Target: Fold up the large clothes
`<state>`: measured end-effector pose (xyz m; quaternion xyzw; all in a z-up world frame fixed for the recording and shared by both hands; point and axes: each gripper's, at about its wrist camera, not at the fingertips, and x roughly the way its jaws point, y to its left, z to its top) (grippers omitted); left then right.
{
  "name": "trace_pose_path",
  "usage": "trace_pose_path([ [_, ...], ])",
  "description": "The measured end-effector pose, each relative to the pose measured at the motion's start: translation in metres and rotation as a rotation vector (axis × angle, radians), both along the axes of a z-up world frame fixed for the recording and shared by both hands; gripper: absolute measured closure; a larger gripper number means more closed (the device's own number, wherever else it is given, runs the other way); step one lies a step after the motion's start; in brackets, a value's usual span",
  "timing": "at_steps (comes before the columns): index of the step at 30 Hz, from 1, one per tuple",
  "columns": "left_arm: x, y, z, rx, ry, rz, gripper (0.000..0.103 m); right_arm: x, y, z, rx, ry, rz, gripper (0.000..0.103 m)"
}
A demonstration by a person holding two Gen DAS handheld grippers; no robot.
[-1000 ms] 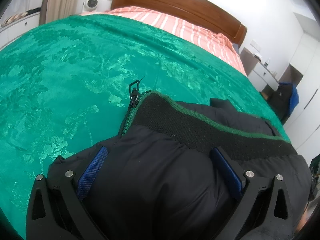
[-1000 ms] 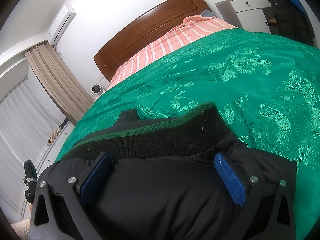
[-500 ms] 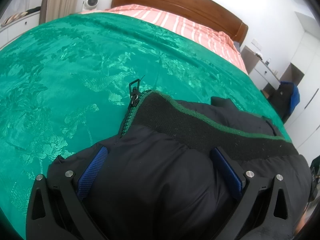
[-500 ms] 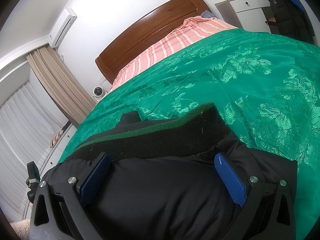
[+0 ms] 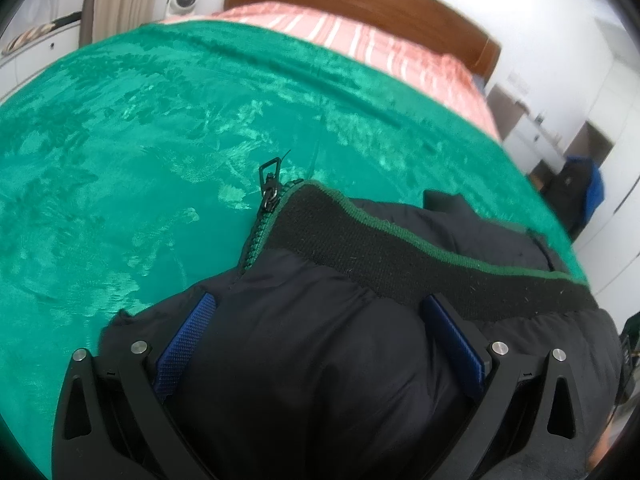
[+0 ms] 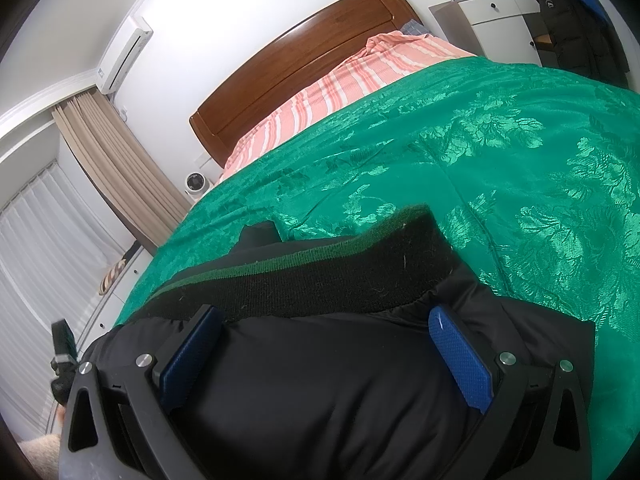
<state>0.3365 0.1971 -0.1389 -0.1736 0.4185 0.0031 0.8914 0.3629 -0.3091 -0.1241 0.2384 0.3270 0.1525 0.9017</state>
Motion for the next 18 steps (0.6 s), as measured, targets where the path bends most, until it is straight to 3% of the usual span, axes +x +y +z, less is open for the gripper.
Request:
trace_pose_path([
  [2, -0.009, -0.006, 0.021, 0.035, -0.007, -0.03, 0.002, 0.0, 0.001, 0.0, -0.008, 0.005, -0.001, 0.0],
  [6, -0.048, -0.035, 0.073, 0.057, -0.19, -0.137, 0.0, 0.002, 0.001, -0.001, -0.008, 0.006, -0.003, 0.0],
  [9, -0.046, -0.078, 0.086, 0.038, -0.192, -0.281, 0.001, 0.003, 0.002, 0.0, -0.011, 0.008, -0.004, 0.0],
  [11, -0.04, -0.104, 0.083, 0.031, -0.186, -0.329, 0.001, 0.003, 0.001, -0.001, -0.009, 0.007, -0.004, 0.0],
  [13, -0.037, -0.126, 0.076, 0.079, -0.197, -0.357, 0.001, 0.003, 0.001, -0.001, -0.009, 0.007, -0.004, 0.0],
  [15, -0.023, -0.144, 0.047, 0.163, -0.133, -0.342, 0.0, 0.003, 0.001, -0.001, -0.008, 0.007, -0.004, 0.0],
  [16, -0.016, -0.148, 0.027, 0.156, -0.094, -0.349, 0.0, 0.003, 0.001, -0.001, -0.005, 0.005, -0.005, 0.0],
  [18, -0.017, -0.147, 0.015, 0.159, -0.143, -0.332, 0.0, 0.002, -0.001, 0.0, 0.01, 0.002, -0.007, 0.0],
])
